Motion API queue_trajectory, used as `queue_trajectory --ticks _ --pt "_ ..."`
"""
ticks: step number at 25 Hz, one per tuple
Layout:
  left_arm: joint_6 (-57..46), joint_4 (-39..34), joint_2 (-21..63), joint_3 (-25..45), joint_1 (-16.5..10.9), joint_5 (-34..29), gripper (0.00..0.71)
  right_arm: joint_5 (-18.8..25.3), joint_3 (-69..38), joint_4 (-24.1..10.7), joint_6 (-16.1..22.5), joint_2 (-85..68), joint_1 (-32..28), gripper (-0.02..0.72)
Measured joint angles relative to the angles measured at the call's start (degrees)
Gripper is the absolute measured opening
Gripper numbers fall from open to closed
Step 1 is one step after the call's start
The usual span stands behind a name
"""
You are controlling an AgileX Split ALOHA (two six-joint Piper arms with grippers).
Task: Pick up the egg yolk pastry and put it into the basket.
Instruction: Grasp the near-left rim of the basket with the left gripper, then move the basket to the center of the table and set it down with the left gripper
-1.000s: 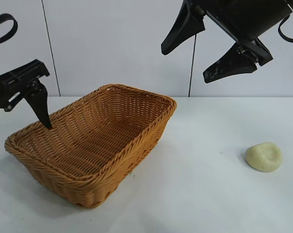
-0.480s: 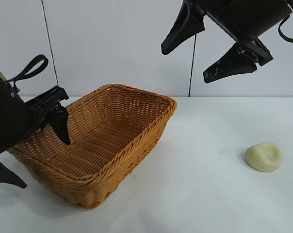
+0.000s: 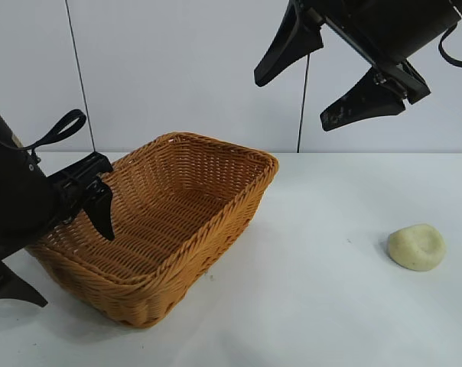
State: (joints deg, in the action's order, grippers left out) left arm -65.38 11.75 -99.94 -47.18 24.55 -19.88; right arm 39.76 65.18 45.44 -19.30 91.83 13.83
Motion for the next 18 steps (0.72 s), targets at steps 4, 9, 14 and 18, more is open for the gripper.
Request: queue_trajectory --ticks 4,9,14,18 --pt "-0.07 0.44 0.00 0.00 0.00 -0.89 0.155 0.00 0.00 0.00 0.00 0.00 0.00 0.642" --pt "7.55 0.35 0.17 -1.99 -2.28 -6.29 0.142 0.00 0.00 0.00 0.00 0.00 0.00 0.642" --pt "24.63 2.82 -1.01 -10.41 -9.28 -17.11 0.142 0.00 0.00 0.00 0.00 0.00 0.00 0.642" --pt "41.37 9.37 -3.73 -17.46 -12.84 -22.41 0.142 0.00 0.00 0.00 0.00 0.00 0.00 0.642"
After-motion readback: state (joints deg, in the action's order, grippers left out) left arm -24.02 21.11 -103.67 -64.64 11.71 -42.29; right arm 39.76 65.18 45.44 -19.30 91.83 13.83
